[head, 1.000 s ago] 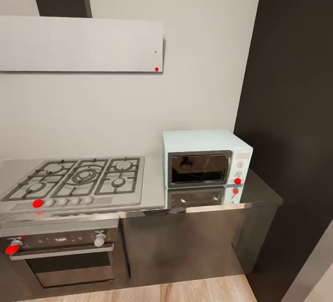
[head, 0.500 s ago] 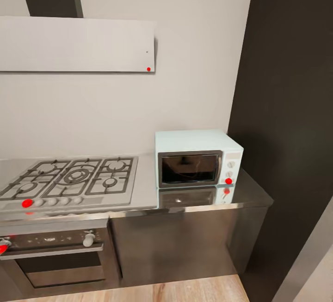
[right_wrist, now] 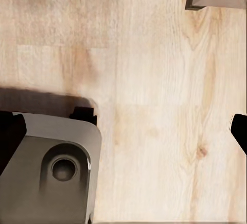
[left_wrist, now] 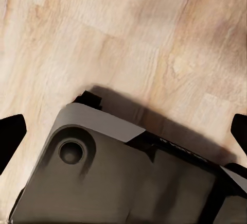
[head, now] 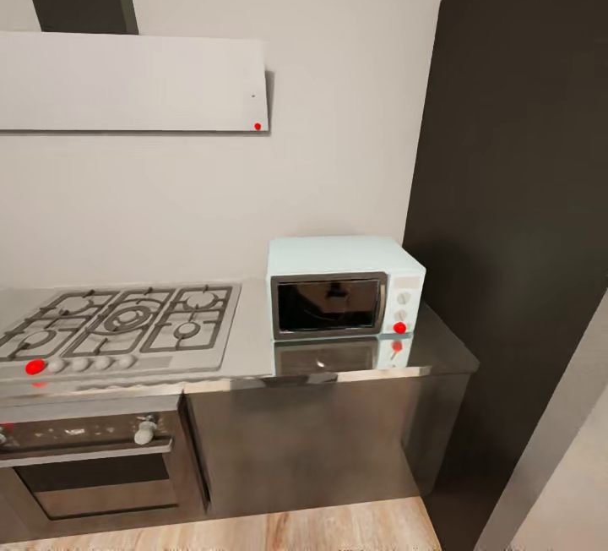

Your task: In the kitchen, take the popcorn bag from the countertop, put it into the microwave, and heat it until the popcorn is cooked so the cooked popcorn ends up inside the bag.

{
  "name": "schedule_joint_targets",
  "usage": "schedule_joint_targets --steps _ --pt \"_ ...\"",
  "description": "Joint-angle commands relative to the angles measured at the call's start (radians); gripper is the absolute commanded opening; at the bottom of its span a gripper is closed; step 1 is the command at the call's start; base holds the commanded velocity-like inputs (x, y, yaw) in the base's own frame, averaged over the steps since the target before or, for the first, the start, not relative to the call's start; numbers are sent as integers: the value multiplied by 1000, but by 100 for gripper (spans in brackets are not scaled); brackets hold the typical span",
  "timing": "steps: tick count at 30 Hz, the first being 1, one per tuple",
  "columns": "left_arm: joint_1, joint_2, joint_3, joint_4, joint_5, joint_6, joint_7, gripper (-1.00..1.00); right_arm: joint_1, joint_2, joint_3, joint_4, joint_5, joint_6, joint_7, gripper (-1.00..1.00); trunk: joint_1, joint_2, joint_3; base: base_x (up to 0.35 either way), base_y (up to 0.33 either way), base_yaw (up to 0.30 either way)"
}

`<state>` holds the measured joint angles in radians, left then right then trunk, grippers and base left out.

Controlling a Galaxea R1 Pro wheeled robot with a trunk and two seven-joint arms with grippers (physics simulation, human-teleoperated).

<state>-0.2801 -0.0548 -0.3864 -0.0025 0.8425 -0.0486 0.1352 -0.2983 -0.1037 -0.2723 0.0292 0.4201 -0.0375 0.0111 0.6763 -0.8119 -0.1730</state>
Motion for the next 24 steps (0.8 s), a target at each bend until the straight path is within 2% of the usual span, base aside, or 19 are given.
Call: schedule_joint_targets --steps 1,8,14,24 --pt "-1 0 -8 0 8 -3 11 100 -2 -1 -8 3 8 -4 1 100 0 -1 -1 -175 -224 0" --pt "-1 0 -8 -1 10 -3 22 100 -2 -1 -9 3 8 -4 1 100 0 -1 -1 -173 -221 0" --pt "-1 1 -8 -1 10 -4 18 100 -1 1 -8 3 8 4 1 100 0 -1 -1 -24 -31 17" --pt "-1 1 -8 -1 9 -4 17 100 -2 1 -8 3 8 1 1 100 0 -1 -1 0 -1 241"
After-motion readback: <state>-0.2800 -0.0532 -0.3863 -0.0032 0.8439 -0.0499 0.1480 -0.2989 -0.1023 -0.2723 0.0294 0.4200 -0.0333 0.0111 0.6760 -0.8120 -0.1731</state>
